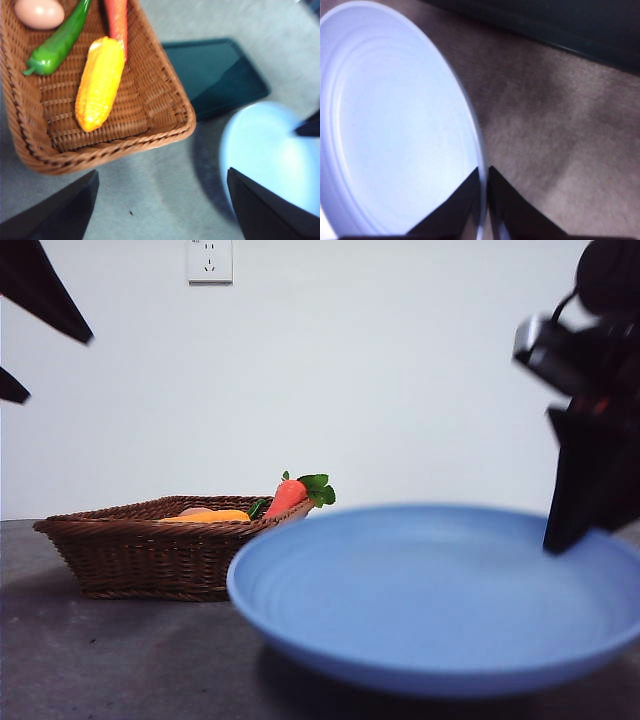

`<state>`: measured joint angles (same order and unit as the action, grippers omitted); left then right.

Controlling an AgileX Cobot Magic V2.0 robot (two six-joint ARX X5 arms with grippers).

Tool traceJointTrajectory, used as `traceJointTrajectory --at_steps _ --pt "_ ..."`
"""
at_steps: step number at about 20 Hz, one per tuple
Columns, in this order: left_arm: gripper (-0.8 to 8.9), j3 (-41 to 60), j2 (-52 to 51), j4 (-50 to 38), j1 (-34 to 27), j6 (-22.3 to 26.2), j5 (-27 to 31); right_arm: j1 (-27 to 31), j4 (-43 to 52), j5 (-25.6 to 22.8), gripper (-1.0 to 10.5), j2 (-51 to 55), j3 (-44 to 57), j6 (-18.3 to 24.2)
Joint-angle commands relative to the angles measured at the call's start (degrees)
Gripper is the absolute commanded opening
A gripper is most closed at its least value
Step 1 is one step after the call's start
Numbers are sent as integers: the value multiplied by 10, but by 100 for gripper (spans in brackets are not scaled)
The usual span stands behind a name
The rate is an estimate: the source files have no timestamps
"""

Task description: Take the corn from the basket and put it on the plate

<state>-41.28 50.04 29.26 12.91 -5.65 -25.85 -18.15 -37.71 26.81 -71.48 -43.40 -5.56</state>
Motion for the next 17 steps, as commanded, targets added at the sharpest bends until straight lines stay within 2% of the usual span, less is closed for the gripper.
traceJointTrajectory --at_steps 1,5,12,17 --pt "417 -36 50 -17 24 34 43 4 -18 4 1 43 -9 -2" --pt "417 -103 168 -18 62 72 136 9 -47 3 1 120 -16 -16" --pt "416 -244 381 -10 94 126 194 28 -65 3 1 181 -37 -34" --pt "415 -320 484 24 96 138 201 30 -64 2 1 184 -38 -39"
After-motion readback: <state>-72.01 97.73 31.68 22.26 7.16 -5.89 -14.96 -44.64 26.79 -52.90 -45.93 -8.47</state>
